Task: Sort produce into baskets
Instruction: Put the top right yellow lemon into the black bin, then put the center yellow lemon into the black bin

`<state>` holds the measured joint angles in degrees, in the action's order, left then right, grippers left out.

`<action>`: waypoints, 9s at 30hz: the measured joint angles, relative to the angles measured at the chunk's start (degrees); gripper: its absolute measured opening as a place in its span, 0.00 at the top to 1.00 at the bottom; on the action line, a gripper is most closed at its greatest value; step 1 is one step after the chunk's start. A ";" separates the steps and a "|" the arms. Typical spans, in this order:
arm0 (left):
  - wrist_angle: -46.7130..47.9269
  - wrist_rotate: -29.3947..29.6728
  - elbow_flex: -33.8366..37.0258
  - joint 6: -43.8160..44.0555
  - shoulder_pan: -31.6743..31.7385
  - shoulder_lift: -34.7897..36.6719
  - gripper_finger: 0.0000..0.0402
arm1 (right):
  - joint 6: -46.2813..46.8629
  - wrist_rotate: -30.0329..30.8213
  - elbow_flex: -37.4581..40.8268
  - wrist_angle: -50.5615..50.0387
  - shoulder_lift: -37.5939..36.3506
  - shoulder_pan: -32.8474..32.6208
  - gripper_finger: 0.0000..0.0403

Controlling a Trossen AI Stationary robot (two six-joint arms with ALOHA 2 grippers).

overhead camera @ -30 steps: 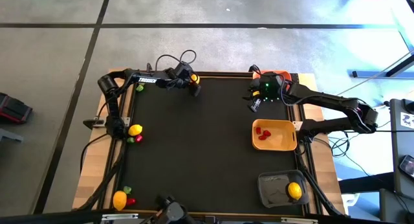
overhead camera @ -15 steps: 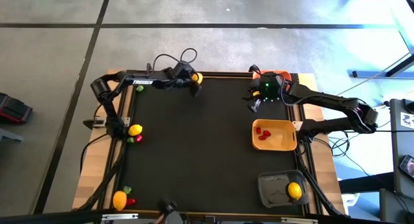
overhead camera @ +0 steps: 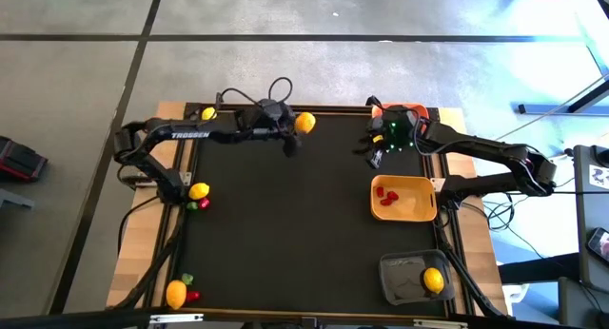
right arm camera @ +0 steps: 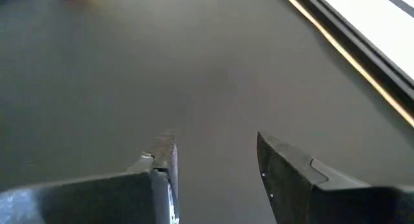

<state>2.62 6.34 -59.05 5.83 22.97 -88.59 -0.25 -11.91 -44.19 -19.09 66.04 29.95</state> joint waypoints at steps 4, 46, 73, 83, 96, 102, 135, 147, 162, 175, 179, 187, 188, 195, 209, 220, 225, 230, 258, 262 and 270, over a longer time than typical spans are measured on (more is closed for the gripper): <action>-0.63 -0.02 0.00 -1.79 -4.34 1.01 0.44 | 0.05 -5.16 0.00 2.10 0.00 0.00 0.63; -12.19 -0.31 0.00 -7.02 -19.93 1.04 0.44 | 4.77 -11.66 0.02 32.36 4.90 -16.28 0.29; -12.14 0.38 0.04 -8.81 -21.83 1.04 0.28 | 4.52 -8.85 0.02 32.58 4.78 -18.84 0.67; -1.01 0.50 0.04 -9.00 -22.13 4.81 0.25 | 4.55 -8.88 0.00 23.00 -2.21 -19.03 0.67; 1.52 0.27 0.13 -8.91 -22.20 5.63 0.25 | 13.10 -7.80 -0.04 0.25 -12.69 -28.86 0.67; 1.50 0.25 0.13 -8.61 -22.20 5.63 0.25 | 23.90 -5.23 -0.04 -6.50 -15.01 -37.86 0.67; 1.48 0.25 0.15 -7.15 -22.20 5.63 0.25 | 81.37 11.09 -0.02 -20.24 0.54 -84.12 0.67; 1.45 0.25 0.15 -7.08 -22.20 5.63 0.26 | 81.29 10.71 0.00 -30.63 8.33 -86.67 0.67; 1.48 0.25 0.15 -7.21 -22.20 5.63 0.26 | 80.79 4.80 0.00 -25.91 8.33 -86.61 0.61; 1.50 0.25 0.17 -7.28 -22.20 5.63 0.26 | 81.29 3.75 0.00 -25.43 9.25 -86.46 0.59; 1.51 0.25 0.17 -7.28 -22.20 5.63 0.26 | 81.73 3.68 0.00 -25.57 9.25 -86.55 0.59; 1.72 0.25 0.17 -7.25 -22.20 5.63 0.26 | 82.48 3.65 0.00 -25.55 9.25 -86.55 0.48; 1.80 0.25 0.17 -7.26 -22.20 5.63 0.26 | 82.47 3.39 0.00 -25.62 9.25 -86.55 0.46; 1.95 0.25 0.17 -7.28 -22.20 5.63 0.26 | 81.87 2.88 0.00 -26.01 9.22 -86.55 0.34; 1.95 0.25 0.17 -7.91 -22.20 5.63 0.26 | 82.24 -6.70 -0.13 -24.26 4.70 -81.67 0.33; 1.92 0.25 0.17 -7.87 -22.20 5.63 0.25 | 84.25 -7.42 -0.13 -19.77 -5.25 -75.51 0.33; 1.91 0.25 0.17 -7.89 -22.19 5.63 0.25 | 81.96 -5.60 -0.13 -15.21 -8.96 -71.25 0.33; 1.91 0.25 0.17 -7.91 -22.20 5.63 0.25 | 76.76 -3.61 -0.13 -10.84 -10.91 -66.87 0.33; 16.53 0.20 0.17 2.71 -22.86 5.63 0.25 | 19.65 32.91 -0.18 6.06 -5.65 -42.35 0.33; 24.18 0.18 0.17 7.57 -23.12 5.71 0.25 | 16.07 32.73 -0.19 10.32 -3.28 -40.68 0.33; 41.05 -0.03 0.17 17.27 -23.89 7.23 0.25 | 13.39 32.27 -0.17 12.12 2.33 -38.87 0.33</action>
<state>43.68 6.31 -58.87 23.09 -0.92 -81.35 13.13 20.35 -44.36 -6.97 68.37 -8.91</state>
